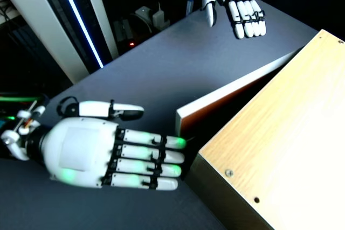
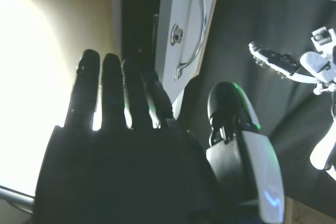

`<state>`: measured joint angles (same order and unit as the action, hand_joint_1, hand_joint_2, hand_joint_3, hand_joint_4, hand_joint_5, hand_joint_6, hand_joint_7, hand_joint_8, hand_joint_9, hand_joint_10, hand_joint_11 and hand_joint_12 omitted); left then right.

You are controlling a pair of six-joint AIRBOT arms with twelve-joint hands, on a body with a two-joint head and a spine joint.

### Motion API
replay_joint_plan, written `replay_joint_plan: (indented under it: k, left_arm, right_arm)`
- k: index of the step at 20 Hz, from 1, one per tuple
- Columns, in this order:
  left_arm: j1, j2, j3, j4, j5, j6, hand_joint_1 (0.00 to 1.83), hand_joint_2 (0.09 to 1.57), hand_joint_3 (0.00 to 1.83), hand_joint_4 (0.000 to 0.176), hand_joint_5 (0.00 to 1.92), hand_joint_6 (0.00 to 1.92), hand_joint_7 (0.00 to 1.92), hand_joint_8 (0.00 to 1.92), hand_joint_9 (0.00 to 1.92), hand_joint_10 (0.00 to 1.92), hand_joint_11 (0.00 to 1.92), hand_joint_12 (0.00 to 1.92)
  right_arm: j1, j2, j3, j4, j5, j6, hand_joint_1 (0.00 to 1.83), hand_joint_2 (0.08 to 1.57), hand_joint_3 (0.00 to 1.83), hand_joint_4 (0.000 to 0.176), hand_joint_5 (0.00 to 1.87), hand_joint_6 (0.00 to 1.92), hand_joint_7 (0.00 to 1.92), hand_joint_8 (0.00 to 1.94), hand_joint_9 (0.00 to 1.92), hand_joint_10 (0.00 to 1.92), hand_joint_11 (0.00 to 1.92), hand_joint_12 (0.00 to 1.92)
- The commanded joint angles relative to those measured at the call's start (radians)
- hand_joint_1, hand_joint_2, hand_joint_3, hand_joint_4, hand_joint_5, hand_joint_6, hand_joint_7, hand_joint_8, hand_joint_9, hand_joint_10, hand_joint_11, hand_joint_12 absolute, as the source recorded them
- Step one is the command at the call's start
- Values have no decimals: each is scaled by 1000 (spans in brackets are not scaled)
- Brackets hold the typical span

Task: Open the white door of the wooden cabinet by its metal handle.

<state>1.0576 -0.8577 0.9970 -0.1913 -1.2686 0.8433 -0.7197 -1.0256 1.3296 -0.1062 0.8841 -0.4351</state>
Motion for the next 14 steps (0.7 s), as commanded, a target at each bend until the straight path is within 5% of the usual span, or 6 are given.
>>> replay_joint_plan:
  k: [1, 6, 14]
  left_arm:
    - [-3, 1, 2, -8, -130, -3, 0, 1519, 0, 0, 162, 2, 110, 3, 115, 4, 28, 324]
    - [2, 1, 1, -11, -137, -9, 0, 1526, 1, 0, 162, 5, 103, 5, 103, 5, 16, 285]
    - [6, 2, -2, -15, -145, -10, 0, 1522, 0, 0, 157, 0, 101, 2, 102, 3, 24, 290]
  right_arm:
    - [17, 7, -8, 11, 150, 3, 0, 1417, 19, 0, 0, 0, 0, 0, 0, 0, 0, 0]
    - [15, 41, -51, -13, 184, 3, 4, 1520, 20, 0, 0, 0, 0, 0, 0, 0, 0, 0]
    - [9, 59, -116, -76, 249, 12, 4, 1432, 0, 0, 0, 0, 0, 0, 0, 0, 3, 1]
